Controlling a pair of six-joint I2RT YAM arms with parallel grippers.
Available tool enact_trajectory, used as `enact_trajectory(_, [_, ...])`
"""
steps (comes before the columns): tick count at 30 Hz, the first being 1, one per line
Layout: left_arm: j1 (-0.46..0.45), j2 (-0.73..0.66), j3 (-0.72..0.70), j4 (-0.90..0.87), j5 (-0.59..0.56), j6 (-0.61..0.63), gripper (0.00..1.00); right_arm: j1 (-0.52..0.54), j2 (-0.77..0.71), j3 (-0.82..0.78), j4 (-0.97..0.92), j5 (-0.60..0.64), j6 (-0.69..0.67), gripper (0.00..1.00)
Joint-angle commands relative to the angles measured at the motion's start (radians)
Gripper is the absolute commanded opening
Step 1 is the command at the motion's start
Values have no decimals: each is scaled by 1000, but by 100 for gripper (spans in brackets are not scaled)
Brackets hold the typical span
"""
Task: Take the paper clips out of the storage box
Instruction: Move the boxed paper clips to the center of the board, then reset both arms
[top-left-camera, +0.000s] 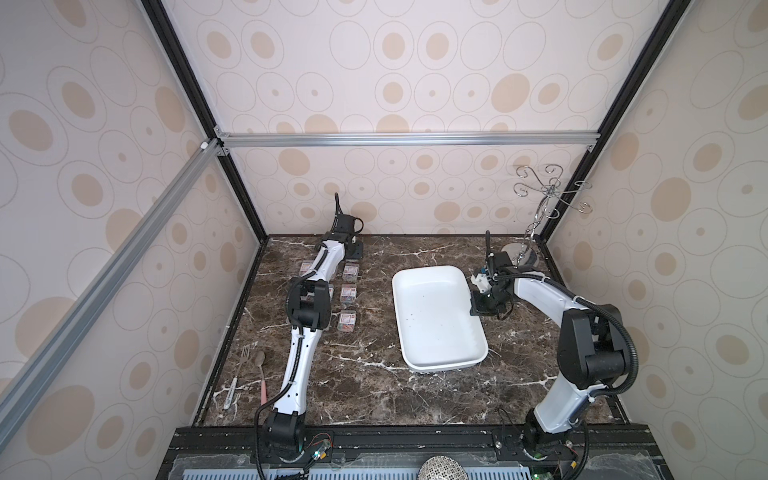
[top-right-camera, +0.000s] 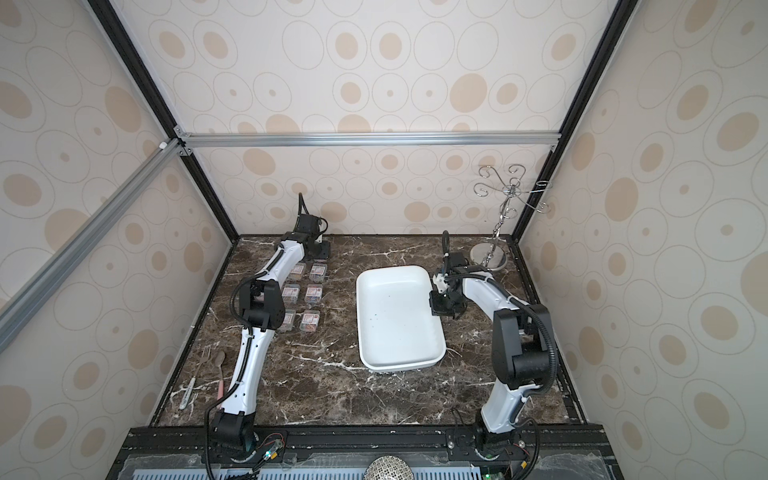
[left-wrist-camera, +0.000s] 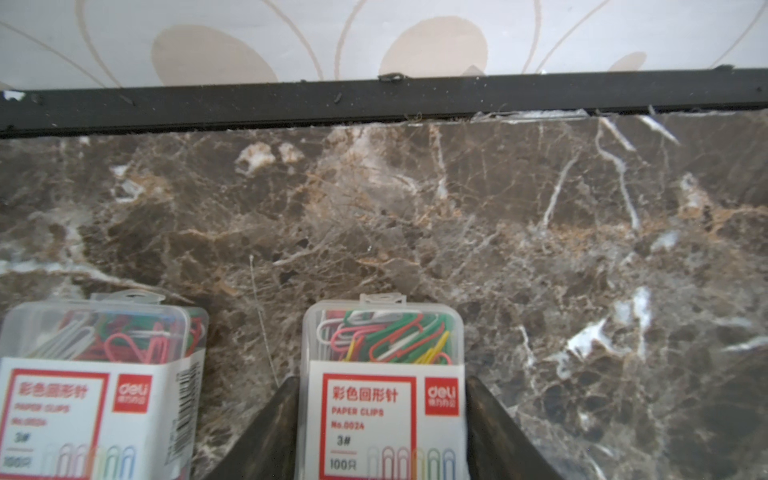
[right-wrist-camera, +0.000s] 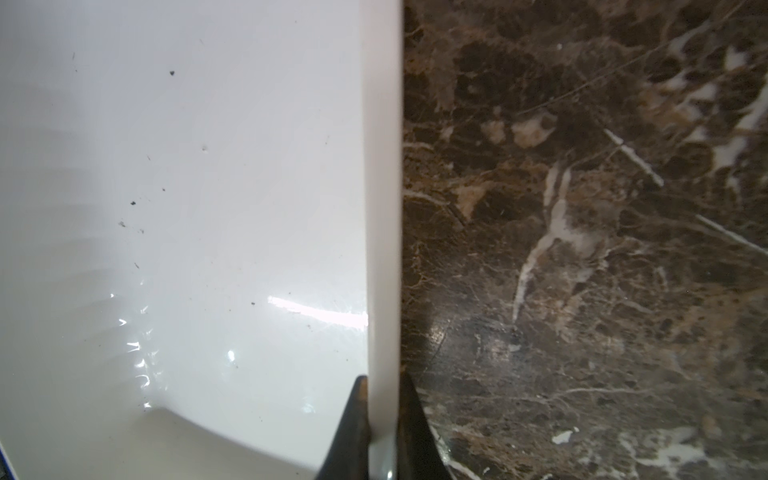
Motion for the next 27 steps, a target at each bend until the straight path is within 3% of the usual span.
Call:
enact_trajectory(1, [-8, 20, 38, -11, 1, -15, 64, -4, -14, -3, -18, 2, -7, 11])
enact_trajectory(11, [-11, -57, 41, 11, -63, 4, 87, -4, -10, -5, -9, -7, -7, 12])
enact_trajectory(27, [-28, -366, 44, -14, -159, 71, 92, -4, -57, 85, -17, 49, 16, 15])
